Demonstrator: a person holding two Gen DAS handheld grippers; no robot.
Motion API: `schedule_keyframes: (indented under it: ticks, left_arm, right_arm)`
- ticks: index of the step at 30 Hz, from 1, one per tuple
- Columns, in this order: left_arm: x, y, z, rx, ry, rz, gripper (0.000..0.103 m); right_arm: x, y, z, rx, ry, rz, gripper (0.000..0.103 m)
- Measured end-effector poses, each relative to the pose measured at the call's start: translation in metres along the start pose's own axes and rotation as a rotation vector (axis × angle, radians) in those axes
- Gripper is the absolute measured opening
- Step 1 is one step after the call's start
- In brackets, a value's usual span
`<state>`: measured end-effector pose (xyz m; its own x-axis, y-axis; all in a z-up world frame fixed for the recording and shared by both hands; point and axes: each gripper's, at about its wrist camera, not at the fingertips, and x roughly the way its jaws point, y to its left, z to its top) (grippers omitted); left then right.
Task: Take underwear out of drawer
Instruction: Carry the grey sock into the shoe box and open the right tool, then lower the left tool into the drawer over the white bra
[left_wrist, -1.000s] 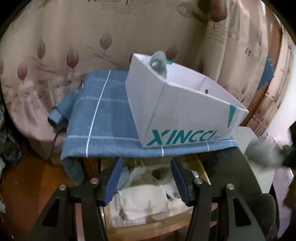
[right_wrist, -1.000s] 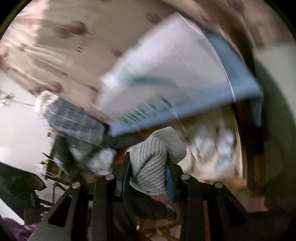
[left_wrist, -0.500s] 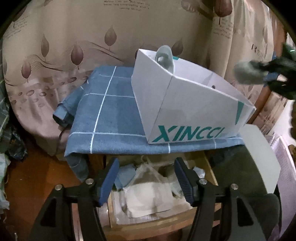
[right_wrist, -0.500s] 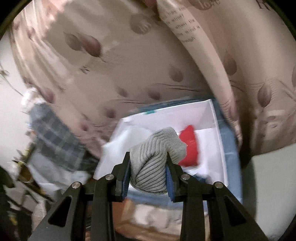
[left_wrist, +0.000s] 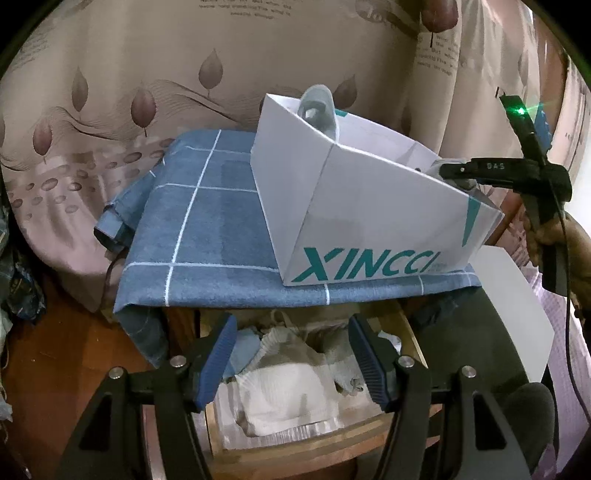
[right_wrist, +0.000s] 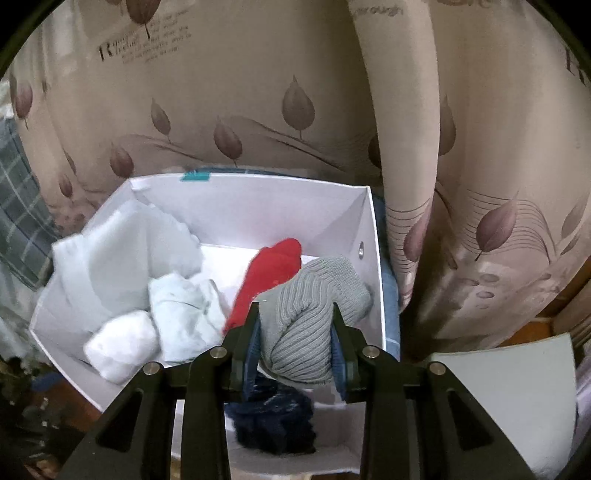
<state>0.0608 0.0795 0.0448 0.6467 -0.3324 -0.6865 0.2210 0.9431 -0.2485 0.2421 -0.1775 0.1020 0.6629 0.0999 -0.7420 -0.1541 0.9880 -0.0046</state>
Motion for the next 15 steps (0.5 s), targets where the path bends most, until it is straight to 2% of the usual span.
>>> schedule_keyframes:
  ticks: [2,4,8,10,15]
  left_arm:
    - [0.003,-0.001,0.0,0.005,0.01,-0.002,0.064]
    - [0.005,-0.001,-0.001,0.008,0.021,-0.001,0.064]
    - [0.014,0.001,-0.003,0.006,0.071,-0.008,0.064]
    - [0.019,0.001,-0.004,0.005,0.101,-0.014,0.064]
    - [0.032,-0.004,-0.011,0.028,0.18,-0.025,0.064]
  right_arm:
    - [0.004,-0.001,-0.002,-0.003,0.001,-0.012,0.033]
    - [0.007,-0.003,-0.004,0.008,0.002,-0.002,0.04]
    - [0.0,-0.007,-0.009,0.038,-0.041,0.011,0.044]
    - [-0.009,-0.01,-0.011,0.059,-0.082,0.033,0.049]
    - [-0.066,-0.014,-0.04,0.097,-0.297,0.141,0.061]
